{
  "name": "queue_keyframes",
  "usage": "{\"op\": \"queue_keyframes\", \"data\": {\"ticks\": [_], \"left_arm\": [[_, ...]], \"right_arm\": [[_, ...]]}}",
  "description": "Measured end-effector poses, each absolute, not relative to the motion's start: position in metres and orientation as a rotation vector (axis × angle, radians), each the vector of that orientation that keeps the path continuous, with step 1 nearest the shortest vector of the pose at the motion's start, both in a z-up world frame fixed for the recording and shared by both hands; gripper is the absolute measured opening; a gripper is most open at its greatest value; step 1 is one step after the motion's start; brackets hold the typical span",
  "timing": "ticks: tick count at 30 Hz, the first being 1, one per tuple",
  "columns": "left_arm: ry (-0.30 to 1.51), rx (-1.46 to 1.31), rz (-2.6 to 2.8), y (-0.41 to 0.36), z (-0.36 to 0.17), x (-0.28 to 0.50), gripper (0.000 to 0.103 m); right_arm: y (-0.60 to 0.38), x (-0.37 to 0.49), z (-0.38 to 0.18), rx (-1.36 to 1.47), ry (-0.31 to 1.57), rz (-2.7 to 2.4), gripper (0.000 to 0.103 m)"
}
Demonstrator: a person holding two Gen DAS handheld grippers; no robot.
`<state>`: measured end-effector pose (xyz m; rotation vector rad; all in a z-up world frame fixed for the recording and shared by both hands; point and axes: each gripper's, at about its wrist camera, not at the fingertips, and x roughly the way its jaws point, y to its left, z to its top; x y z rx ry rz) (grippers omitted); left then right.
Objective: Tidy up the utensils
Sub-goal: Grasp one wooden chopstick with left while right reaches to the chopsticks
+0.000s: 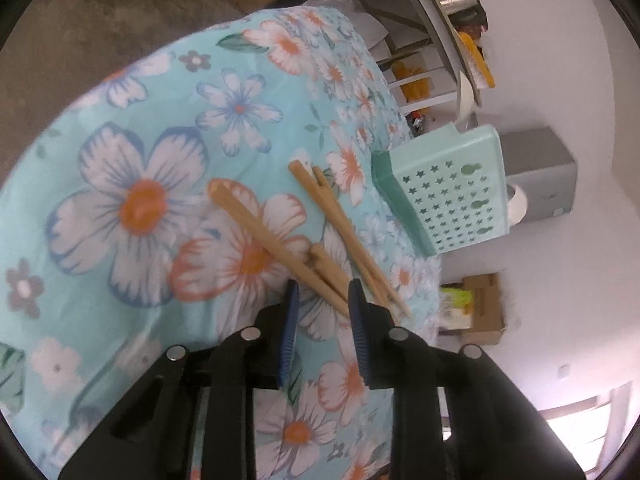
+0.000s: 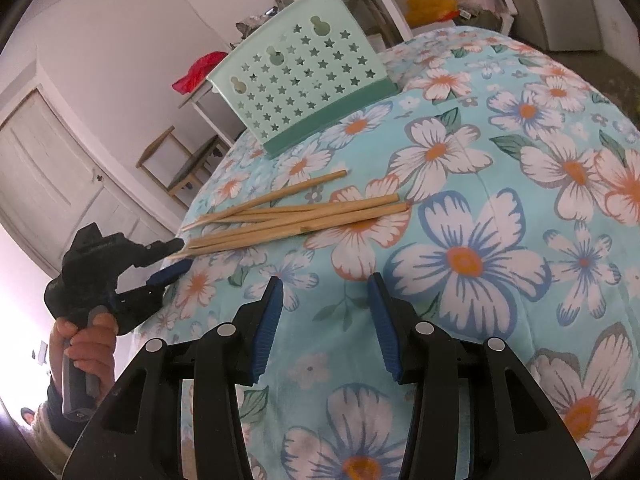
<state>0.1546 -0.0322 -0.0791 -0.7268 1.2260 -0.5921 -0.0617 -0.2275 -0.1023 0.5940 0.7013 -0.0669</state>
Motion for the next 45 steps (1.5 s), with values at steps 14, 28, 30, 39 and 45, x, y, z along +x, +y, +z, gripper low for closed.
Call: {"op": "queue_keyframes", "data": {"ticks": [14,28,30,39,45], "left_arm": [[0.584,0.778,-0.715,-0.169,-0.032,0.045,0.024],[0.296,1.171,-0.789,-0.212,-0.079,0.022,0.014],[0.277,1.207,-0.804,-0.209,-0.077,0.016,0.014],[0.339,1.239,-0.872,-0.202,-0.073,-0.005,0.014],[0.261,1.358,-0.893,-0.211,-0.087,-0.013,0.013]], "right_arm": [[-0.244,-0.076,-0.092,0.623,0.804,-0.081,0.042],[-0.273,-0.080,-0.091,0.747,0.793,-0.134,0.042],[-0.274,-0.078,-0.090,0.747,0.794,-0.136,0.042],[-0.280,-0.073,-0.091,0.765,0.789,-0.136,0.042],[-0.284,-0.074,-0.088,0.783,0.780,-0.157,0.042]]}}
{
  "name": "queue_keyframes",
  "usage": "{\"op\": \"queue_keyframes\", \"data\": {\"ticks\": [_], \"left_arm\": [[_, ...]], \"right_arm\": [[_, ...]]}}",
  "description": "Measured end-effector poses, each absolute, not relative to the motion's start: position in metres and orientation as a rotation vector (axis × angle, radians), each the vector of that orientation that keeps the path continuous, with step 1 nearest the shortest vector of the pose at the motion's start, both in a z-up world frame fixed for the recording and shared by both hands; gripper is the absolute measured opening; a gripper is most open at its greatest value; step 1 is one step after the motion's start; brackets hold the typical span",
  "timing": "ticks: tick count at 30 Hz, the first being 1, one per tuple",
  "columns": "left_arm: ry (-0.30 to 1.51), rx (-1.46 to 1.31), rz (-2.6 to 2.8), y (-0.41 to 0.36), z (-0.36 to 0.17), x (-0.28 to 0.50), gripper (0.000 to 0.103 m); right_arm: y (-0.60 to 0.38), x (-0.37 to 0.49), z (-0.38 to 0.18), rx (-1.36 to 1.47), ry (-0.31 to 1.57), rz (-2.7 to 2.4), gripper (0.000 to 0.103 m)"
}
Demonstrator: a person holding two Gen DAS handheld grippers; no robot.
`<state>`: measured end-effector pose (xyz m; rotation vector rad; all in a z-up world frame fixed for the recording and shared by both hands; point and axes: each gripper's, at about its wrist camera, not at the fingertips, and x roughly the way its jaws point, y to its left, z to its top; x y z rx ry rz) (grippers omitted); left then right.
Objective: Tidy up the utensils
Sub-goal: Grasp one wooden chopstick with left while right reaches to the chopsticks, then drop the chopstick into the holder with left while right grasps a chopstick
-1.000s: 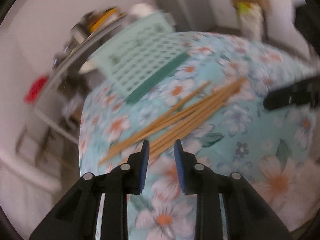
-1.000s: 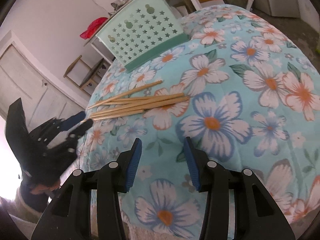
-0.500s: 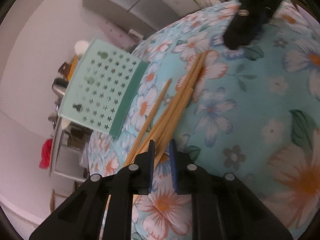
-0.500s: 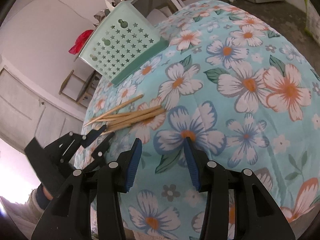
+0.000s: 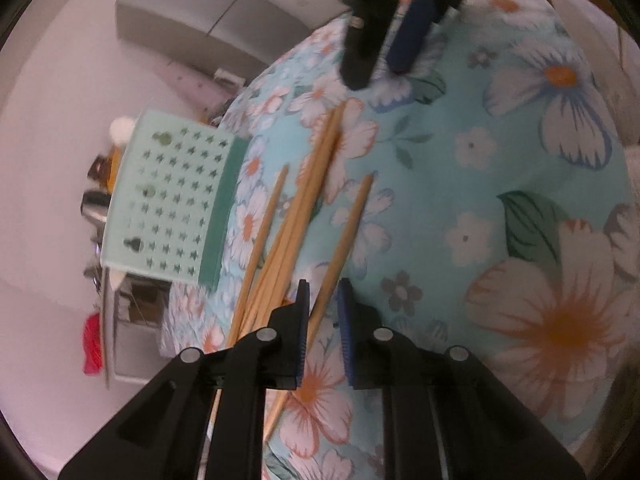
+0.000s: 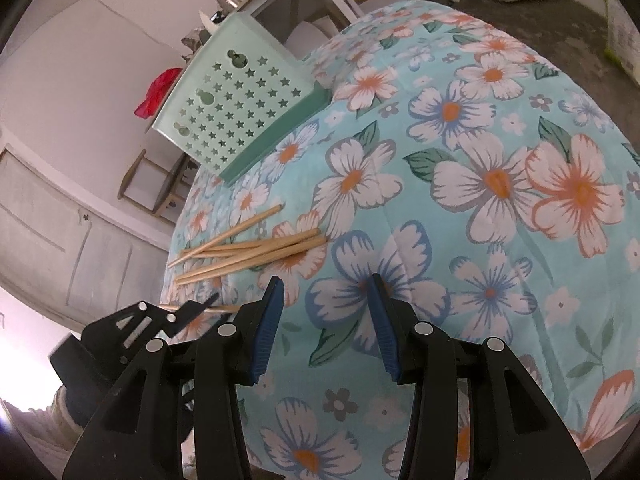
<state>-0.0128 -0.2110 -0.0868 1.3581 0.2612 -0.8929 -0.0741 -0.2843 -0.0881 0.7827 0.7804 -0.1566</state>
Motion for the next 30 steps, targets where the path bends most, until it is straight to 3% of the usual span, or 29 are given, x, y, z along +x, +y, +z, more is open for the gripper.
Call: {"op": "queue_keyframes", "data": {"ticks": [8,16,30], "left_arm": [[0.274,1.309,-0.906,-0.219,-0.083,-0.010,0.012],[0.238,1.167,-0.849,-0.208,-0.044,-0.002,0.009],[0.382,0.611,-0.652,-0.155,0.061,0.090,0.006]], "right_arm": [[-0.294,-0.074,-0.079,0.872,0.743,-0.162,0.044],[-0.297,-0.036,-0.059,1.021,0.699,-0.028,0.043],[-0.287,0.041,-0.106,1.142,0.931,-0.135,0.040]]}}
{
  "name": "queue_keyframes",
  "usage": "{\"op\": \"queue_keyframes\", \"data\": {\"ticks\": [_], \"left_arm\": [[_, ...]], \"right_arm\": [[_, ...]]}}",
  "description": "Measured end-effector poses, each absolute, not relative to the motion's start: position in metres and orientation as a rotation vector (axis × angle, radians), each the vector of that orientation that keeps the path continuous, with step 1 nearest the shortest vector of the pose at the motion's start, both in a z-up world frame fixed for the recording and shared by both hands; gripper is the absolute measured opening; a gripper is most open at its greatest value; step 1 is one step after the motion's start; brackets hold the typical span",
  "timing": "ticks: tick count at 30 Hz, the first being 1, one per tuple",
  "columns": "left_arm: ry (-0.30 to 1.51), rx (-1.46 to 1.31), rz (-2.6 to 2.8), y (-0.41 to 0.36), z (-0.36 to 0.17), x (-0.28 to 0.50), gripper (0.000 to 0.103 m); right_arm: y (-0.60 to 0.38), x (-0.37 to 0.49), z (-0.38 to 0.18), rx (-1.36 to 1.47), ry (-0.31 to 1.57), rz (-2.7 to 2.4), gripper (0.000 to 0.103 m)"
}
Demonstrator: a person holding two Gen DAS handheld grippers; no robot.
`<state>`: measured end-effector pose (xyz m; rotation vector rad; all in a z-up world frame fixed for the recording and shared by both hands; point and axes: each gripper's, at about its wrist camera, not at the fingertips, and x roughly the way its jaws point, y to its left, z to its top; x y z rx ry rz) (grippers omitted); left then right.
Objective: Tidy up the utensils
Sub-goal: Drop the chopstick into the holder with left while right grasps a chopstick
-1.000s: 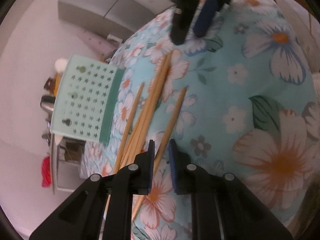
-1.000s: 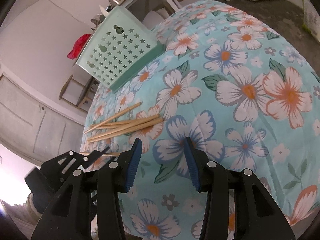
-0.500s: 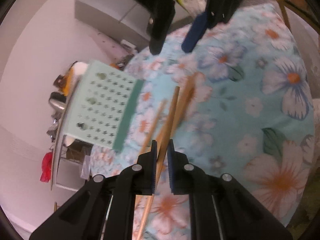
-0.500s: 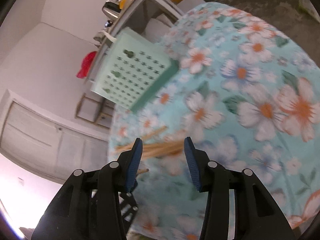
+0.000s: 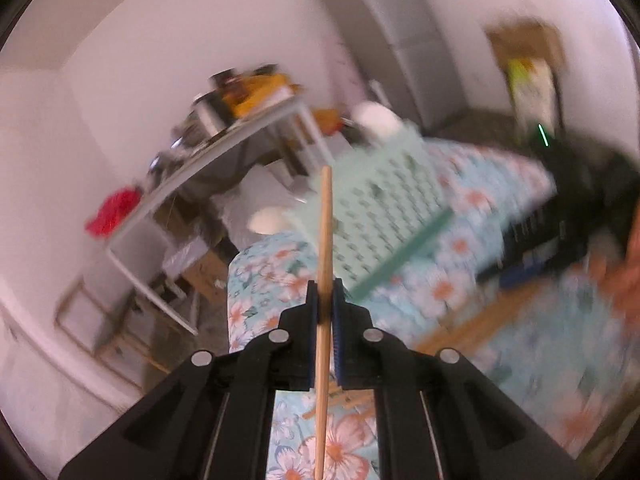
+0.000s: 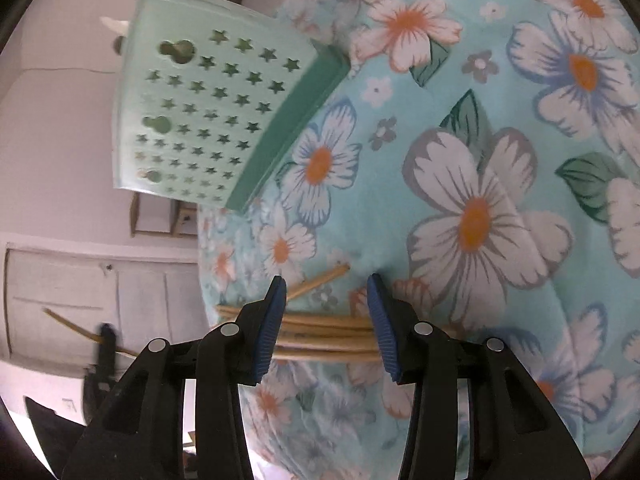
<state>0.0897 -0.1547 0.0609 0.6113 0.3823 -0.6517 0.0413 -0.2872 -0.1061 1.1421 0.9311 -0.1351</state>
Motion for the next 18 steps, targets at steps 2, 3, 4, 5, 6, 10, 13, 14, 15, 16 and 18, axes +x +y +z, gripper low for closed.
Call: {"op": "queue_keyframes", "data": {"ticks": [2,3,4,5,6,10,13,14,15,16,18], "left_arm": [[0.408,0.500,-0.640,-0.143,0.074,0.100,0.006],[0.432,0.426,-0.633,-0.135,0.080,0.107,0.006],[0.453,0.365,-0.633,-0.129,0.084,0.112,0.006],[0.479,0.291,-0.636,-0.122,0.087,0.119,0.006],[0.513,0.208,-0.634,-0.112,0.089,0.127,0.006],[0.592,0.026,-0.612,-0.087,0.090,0.145,0.006],[0.617,-0.050,-0.617,-0.075,0.092,0.152,0.006],[0.624,-0.072,-0.622,-0.072,0.093,0.154,0.006],[0.635,-0.100,-0.631,-0.068,0.093,0.156,0.006],[0.641,-0.120,-0.634,-0.064,0.095,0.159,0.006],[0.646,-0.156,-0.639,-0.059,0.098,0.163,0.006]], "right_arm": [[-0.284,0.049,-0.106,1.135,0.928,-0.151,0.038],[-0.283,0.051,-0.106,1.130,0.926,-0.157,0.036],[-0.280,0.054,-0.106,1.124,0.923,-0.168,0.034],[-0.278,0.057,-0.107,1.121,0.919,-0.176,0.033],[-0.275,0.060,-0.108,1.119,0.917,-0.183,0.030],[-0.265,0.063,-0.112,1.129,0.884,-0.210,0.017],[-0.270,0.065,-0.113,1.163,0.831,-0.210,0.014],[-0.273,0.063,-0.112,1.172,0.814,-0.203,0.013],[-0.273,0.062,-0.110,1.180,0.789,-0.192,0.012],[-0.275,0.059,-0.107,1.188,0.770,-0.183,0.010],[-0.277,0.056,-0.097,1.197,0.724,-0.151,0.008]]}}
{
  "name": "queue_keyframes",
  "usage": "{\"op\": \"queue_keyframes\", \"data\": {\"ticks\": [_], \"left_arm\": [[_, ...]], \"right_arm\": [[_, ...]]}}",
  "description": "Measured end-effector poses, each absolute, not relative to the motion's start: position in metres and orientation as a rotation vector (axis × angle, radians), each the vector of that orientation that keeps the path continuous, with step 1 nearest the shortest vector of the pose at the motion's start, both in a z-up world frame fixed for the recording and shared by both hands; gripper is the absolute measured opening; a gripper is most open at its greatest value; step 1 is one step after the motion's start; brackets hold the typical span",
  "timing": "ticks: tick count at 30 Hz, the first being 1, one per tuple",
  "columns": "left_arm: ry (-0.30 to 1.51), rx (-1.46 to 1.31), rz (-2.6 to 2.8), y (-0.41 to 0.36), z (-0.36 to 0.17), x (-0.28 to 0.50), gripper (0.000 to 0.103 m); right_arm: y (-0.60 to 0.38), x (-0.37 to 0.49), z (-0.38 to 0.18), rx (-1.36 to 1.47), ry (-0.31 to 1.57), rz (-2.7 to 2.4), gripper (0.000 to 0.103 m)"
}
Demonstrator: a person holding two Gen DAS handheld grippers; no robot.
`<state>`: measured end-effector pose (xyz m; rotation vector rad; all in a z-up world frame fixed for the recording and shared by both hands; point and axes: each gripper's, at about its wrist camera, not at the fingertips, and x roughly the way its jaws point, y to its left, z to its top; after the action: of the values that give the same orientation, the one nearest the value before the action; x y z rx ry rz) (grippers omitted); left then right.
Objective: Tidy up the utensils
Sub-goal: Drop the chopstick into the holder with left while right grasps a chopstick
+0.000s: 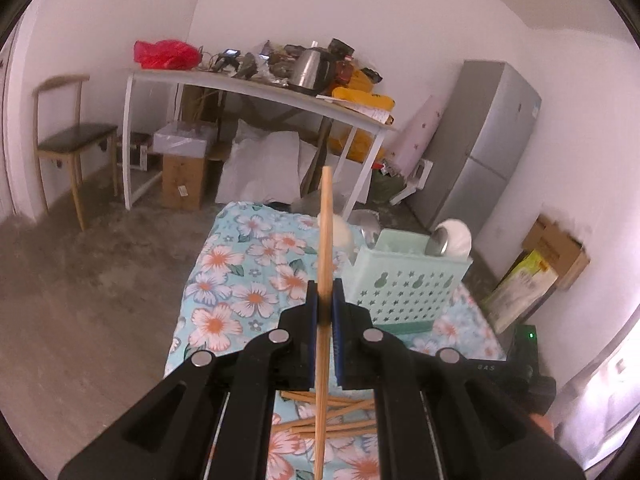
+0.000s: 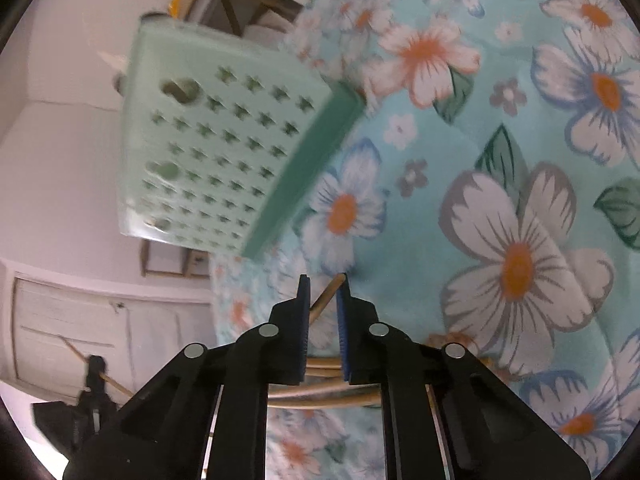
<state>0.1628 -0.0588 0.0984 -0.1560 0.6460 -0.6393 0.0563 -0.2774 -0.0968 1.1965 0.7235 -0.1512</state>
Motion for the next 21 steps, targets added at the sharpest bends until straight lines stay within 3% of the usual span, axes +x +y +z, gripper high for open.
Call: {"op": "queue_keyframes", "data": {"ticks": [10,21], "left_arm": [[0.588,-0.273,-0.688,-0.063,0.143,0.186,0.006],[0.421,-0.305,-0.751,-0.142,0.221,0.221,0.006]], "right_arm": [[-0.294,0.006,-0.017,1.098,0.482,-0.092,0.003],[-0.326,-0.082,0.065,0.975,0.240,-0.085,0.003]]}}
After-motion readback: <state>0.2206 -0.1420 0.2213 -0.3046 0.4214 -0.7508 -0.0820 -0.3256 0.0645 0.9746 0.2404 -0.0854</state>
